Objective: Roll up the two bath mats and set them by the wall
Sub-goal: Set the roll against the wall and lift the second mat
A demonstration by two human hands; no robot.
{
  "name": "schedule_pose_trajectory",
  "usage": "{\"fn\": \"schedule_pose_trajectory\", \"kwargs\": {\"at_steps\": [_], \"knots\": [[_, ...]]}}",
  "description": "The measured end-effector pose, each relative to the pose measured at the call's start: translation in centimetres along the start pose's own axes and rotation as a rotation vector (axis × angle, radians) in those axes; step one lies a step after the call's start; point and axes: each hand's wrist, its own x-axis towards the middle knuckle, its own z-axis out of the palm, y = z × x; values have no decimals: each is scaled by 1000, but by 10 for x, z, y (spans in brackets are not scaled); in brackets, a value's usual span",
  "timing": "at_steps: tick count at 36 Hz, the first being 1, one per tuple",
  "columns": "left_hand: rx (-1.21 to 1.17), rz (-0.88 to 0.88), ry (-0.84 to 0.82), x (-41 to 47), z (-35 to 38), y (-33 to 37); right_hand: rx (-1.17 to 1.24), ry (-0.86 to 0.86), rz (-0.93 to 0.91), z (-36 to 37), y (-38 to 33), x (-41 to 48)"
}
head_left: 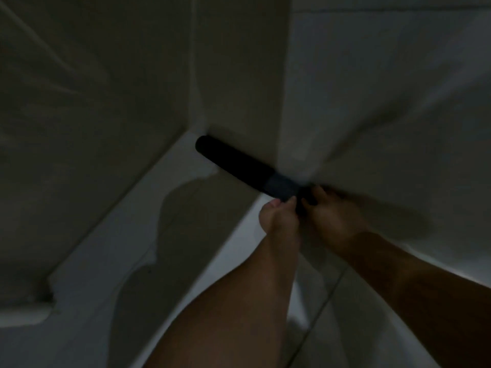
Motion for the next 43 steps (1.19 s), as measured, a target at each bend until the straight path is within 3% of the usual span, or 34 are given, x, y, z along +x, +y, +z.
{"fn": "schedule_pose_trajectory", "kwargs": {"at_steps": [6,8,10,14,20,29,36,43], "knots": [[-81,-40,-64,-5,-9,1,-145,52,27,7,-3,-2],[-15,-34,-70,-4,-14,-5,-150,-12,34,1,-4,-5],[148,44,-75,-7,-19,-7,-138,-34,4,-2,-5,-9],[719,420,-180,-31,-35,2,-95,-15,-28,-15,1,-27],[997,613,-535,-57,-44,-4,-125,-51,-64,-35,18,-72],[1140,902,-897,-138,14,-33,-197,-144,254,-82,72,-202],[1153,1162,-1199,-274,54,-78,-298,-107,468,-126,107,-364],[1333,1458,-1369,-369,48,-85,-318,-26,603,-136,127,-466]]}}
